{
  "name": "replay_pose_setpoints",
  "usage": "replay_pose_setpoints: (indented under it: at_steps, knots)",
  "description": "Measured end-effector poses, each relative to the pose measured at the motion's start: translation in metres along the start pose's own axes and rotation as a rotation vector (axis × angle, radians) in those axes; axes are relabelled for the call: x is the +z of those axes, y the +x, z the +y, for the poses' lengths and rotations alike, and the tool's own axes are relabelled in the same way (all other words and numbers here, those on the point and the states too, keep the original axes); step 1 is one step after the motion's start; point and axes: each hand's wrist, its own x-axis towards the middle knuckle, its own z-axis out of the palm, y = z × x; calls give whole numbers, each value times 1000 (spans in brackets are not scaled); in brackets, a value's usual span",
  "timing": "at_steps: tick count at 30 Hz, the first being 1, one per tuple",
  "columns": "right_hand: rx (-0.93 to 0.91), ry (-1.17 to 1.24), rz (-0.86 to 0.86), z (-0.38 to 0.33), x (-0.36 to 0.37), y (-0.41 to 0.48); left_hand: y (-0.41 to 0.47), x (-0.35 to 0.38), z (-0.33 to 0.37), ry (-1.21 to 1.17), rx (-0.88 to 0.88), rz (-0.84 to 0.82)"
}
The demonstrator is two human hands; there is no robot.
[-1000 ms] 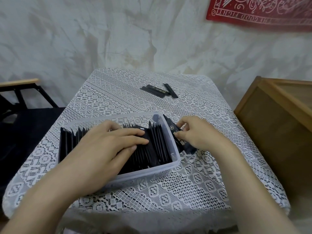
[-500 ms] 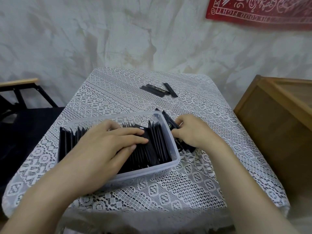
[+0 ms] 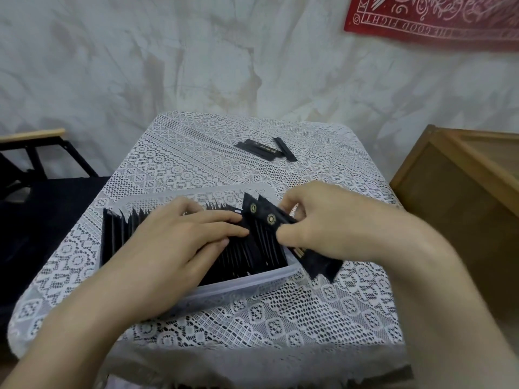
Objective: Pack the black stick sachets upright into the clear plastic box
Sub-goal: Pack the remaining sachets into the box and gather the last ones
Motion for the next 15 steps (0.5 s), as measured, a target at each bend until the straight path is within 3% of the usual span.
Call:
replay_pose_setpoints:
  at_steps: [9, 15]
  knots:
    - [-18, -178, 273, -25, 39, 13, 0, 0, 1, 13, 10, 15]
    - [-60, -195, 344, -22, 47, 19, 0, -1, 2, 1, 20, 45]
